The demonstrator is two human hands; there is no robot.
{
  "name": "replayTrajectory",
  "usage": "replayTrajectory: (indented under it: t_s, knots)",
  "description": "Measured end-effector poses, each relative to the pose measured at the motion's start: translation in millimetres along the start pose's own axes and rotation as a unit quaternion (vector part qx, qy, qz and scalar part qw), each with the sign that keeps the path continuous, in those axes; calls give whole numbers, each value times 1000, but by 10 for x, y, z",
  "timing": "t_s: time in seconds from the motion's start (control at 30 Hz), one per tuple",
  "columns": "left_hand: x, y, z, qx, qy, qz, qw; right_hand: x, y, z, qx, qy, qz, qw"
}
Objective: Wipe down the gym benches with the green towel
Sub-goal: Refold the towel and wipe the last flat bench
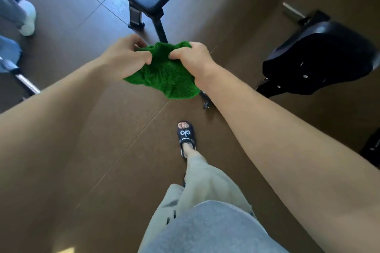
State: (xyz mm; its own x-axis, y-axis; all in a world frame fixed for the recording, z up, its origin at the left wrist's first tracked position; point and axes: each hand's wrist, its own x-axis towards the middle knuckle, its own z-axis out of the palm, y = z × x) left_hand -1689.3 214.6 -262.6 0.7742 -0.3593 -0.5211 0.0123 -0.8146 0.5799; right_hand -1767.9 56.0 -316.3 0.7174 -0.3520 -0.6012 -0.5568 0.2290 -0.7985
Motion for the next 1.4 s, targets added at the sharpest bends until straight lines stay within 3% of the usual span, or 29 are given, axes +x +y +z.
replayTrajectory:
  t_s: [0.73,1.0,1.27,1.4]
  knots:
    - [4103,-739,-3147,93,-98,31,990,3286,-2037,2839,85,63,94,990]
    - [5678,-783,-3500,162,-164,53,972,4561,-2307,3214,128,102,149,975]
    - [7224,-1248,-3522,276,-182,112,937,5996,-1865,3858,184,79,249,948]
    - [8074,-1556,-3396,292,-228,143,918,6660,-1662,4211,235,120,281,923]
